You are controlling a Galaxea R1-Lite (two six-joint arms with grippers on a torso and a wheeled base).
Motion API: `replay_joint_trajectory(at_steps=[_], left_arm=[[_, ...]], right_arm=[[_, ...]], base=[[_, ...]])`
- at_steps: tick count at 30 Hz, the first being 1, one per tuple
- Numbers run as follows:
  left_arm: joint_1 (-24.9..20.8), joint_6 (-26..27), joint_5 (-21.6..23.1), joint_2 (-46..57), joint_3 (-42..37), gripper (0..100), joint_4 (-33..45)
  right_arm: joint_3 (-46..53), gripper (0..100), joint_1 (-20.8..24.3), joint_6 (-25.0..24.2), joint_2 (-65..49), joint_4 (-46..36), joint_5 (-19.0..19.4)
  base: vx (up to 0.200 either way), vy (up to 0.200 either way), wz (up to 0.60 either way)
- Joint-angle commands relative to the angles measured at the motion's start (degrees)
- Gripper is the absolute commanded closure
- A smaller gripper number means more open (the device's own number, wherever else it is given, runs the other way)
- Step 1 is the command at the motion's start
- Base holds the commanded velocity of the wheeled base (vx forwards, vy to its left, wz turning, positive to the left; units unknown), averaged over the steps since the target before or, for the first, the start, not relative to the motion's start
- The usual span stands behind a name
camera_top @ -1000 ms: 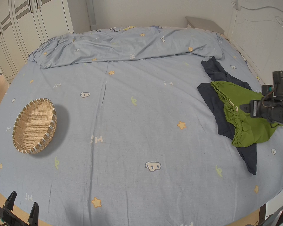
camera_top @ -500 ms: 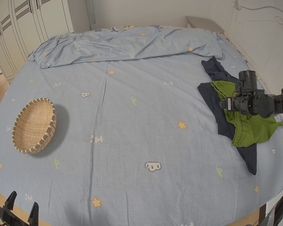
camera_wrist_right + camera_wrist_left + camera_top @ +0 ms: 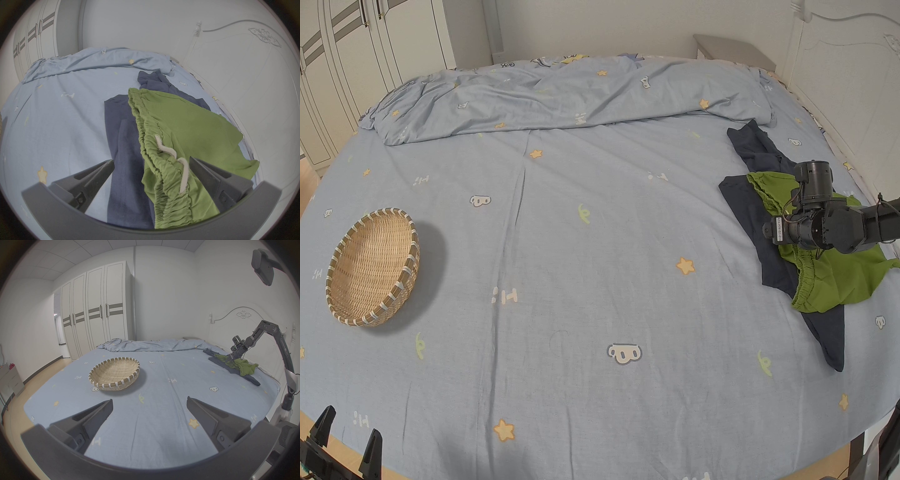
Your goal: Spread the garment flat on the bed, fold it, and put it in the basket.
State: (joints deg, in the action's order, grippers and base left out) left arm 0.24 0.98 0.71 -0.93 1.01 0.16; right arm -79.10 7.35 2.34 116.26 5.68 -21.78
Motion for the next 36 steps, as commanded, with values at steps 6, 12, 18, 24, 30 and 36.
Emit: replay_joint_trajectory(at_steps=[6, 12, 18, 24, 30, 36], left_arm=[[0.02, -0.01, 0.00, 0.49, -0.92, 0, 0.02], [0.02, -0.01, 0.00, 0.57, -0.92, 0, 0.02], [0.02, 0.08, 0.00, 0.57, -0.92, 0, 0.02], [0.02, -0.01, 0.00, 0.57, -0.92, 0, 0.02], [0.02, -0.01, 0.00, 0.57, -0.92, 0, 0.02], [0.02, -0.01, 0.00, 0.57, -0.92, 0, 0.02]], right_arm=[[-2.19, 100, -1.11, -0.14, 2.92, 0.38, -0.01], [-4.22, 100, -1.29, -0.06, 1.51, -0.06, 0.08], [-5.45, 100, -0.58, 0.03, -3.76, -2.78, 0.87], [-8.70, 100, 1.35, -0.67, -12.29, -13.94, 2.89], [-23.55, 100, 5.04, -8.41, -16.68, -36.88, 9.66], [-35.49, 100, 7.41, -18.60, -18.44, -54.99, 24.25]], base=[[0.000, 0.000, 0.00], [0.000, 0.000, 0.00], [0.000, 0.000, 0.00], [0.000, 0.000, 0.00], [0.000, 0.000, 0.00], [0.000, 0.000, 0.00]])
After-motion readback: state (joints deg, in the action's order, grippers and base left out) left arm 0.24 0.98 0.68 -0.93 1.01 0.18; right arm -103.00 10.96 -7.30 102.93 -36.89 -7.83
